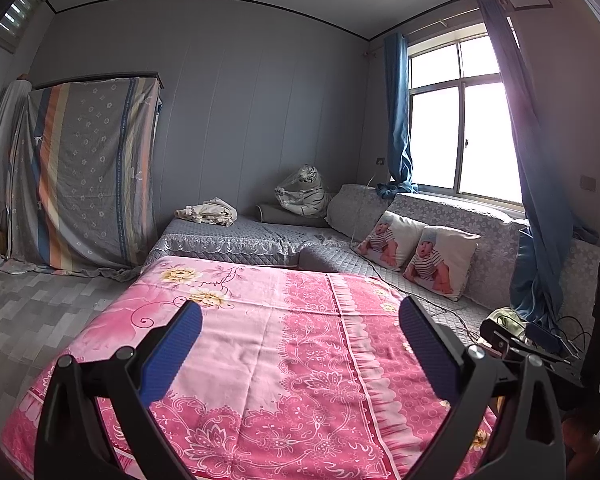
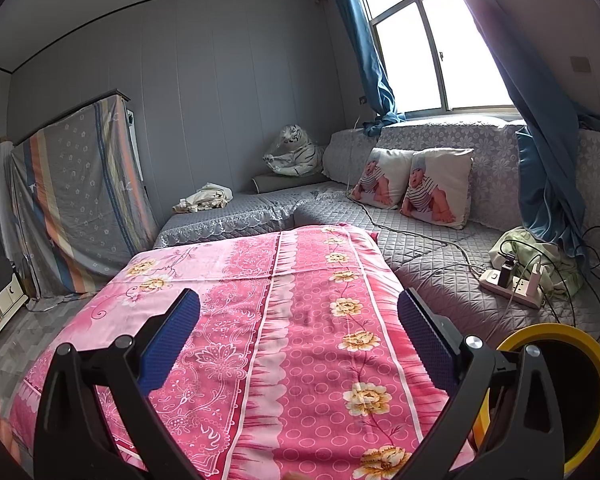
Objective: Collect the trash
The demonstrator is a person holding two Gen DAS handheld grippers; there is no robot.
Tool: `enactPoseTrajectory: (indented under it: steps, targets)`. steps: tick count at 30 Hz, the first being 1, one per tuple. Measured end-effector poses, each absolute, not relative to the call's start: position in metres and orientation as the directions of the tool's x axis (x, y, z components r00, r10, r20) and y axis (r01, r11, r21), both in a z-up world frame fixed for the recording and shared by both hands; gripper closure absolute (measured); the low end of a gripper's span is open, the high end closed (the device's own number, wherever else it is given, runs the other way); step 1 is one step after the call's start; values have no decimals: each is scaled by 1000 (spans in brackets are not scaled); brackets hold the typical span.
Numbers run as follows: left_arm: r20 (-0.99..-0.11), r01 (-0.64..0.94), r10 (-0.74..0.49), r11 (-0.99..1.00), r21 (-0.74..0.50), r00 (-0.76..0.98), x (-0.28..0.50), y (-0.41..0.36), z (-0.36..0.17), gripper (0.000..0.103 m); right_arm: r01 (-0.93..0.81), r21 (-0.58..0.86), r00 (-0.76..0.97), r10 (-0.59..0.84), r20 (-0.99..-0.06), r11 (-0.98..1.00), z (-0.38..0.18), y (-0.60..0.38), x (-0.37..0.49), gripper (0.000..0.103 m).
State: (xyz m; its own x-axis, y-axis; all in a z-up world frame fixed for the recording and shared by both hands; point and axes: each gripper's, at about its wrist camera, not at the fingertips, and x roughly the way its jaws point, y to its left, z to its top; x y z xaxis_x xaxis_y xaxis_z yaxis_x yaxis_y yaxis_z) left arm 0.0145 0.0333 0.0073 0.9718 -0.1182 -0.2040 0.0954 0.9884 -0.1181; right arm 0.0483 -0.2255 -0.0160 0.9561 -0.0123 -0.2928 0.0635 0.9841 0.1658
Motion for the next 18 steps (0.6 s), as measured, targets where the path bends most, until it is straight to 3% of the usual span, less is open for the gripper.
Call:
enactPoseTrajectory:
  steps: [18]
  targets:
    - [-206,109,-131,987,-115,970,16,30,10,8,64,168,955,-11,-298,984,-17,-227,49,9]
